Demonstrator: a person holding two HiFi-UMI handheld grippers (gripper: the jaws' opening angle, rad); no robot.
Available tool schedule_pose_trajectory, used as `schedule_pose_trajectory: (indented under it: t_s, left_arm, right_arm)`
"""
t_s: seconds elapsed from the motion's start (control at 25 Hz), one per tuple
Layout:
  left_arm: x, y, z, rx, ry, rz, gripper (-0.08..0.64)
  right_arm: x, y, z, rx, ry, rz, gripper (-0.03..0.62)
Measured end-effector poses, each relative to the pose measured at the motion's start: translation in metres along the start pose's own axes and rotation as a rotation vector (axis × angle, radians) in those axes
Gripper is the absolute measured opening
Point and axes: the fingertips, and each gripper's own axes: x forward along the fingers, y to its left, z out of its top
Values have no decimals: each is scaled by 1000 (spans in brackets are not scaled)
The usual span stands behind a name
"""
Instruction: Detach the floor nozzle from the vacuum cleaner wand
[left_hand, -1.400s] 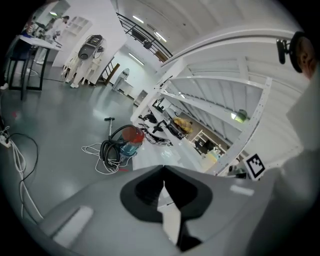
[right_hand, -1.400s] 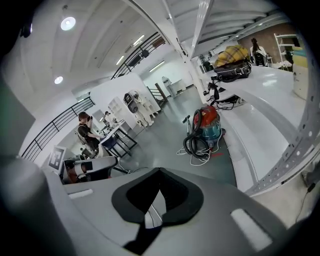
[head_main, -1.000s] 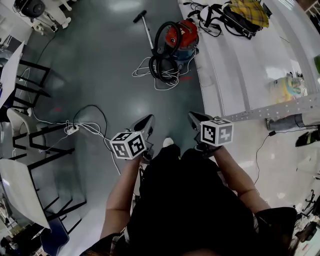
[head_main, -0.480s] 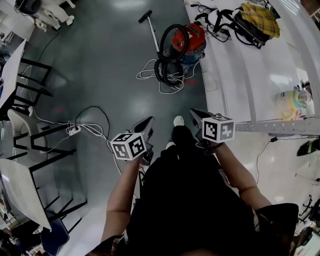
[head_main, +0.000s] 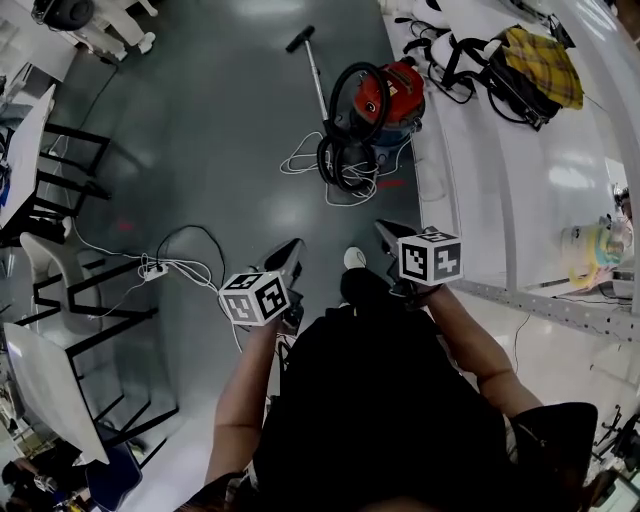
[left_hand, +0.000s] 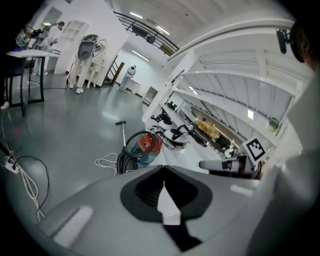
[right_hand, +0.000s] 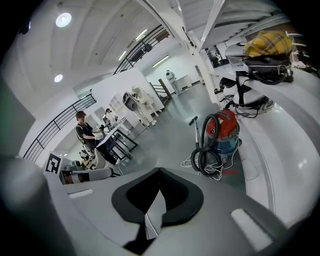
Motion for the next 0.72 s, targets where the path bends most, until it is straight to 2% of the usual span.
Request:
schedule_pose_trajectory:
  t_s: [0.36,0.72]
  left_arm:
    - [59,19,57,-21,-10,20,9]
    - [108,27,97,-34,-23,17,9]
  right_arm:
    - [46,-33,62,-7,29,21,-3]
    - [79,-57,97,-13,62,38,-3]
